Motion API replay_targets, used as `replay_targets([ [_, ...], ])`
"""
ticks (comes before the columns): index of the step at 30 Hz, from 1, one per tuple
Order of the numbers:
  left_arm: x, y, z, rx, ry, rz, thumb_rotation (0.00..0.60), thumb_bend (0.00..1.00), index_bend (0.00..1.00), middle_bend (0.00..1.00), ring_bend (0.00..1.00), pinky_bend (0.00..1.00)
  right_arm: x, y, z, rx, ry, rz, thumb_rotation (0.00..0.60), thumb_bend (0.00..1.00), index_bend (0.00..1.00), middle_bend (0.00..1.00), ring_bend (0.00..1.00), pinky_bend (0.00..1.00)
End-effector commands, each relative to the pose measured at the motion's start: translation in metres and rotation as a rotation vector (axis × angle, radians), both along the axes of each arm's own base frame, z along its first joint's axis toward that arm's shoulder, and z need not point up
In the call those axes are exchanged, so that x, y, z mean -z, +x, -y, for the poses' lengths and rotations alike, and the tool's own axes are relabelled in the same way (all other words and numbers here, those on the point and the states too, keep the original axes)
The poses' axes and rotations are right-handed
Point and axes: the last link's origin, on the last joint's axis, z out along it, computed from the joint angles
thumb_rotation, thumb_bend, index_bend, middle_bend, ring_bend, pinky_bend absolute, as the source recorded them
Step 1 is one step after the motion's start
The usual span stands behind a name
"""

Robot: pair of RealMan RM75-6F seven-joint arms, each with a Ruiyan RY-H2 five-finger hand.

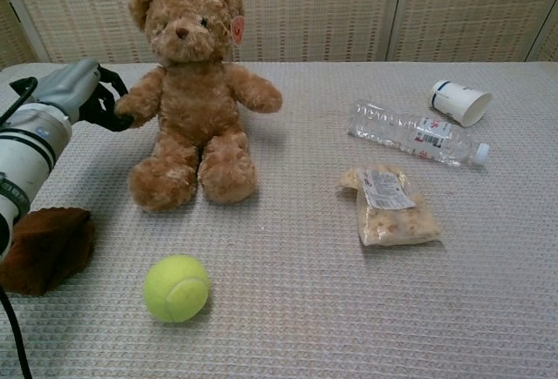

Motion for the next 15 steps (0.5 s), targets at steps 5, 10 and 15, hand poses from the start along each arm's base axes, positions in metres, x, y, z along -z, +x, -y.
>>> replay_targets([
  [5,-0.025,-0.012,0.018,0.179,0.064,-0.002,0.6,0.38,0.04,0.17,0.18,0.38,0.0,-0.001,0.001,0.003,0.001,-0.002,0.6,0.19,0.09,0.12,0.0,0.19],
  [10,-0.04,-0.025,0.038,0.25,0.004,-0.032,0.6,0.38,0.0,0.08,0.09,0.29,0.0,-0.001,0.001,0.004,0.004,0.0,0.6,0.19,0.1,0.12,0.0,0.19],
  [15,-0.087,-0.081,0.112,0.301,-0.079,-0.229,0.6,0.38,0.0,0.07,0.07,0.26,-0.001,0.0,-0.001,0.006,-0.01,-0.003,0.6,0.19,0.1,0.12,0.0,0.19],
])
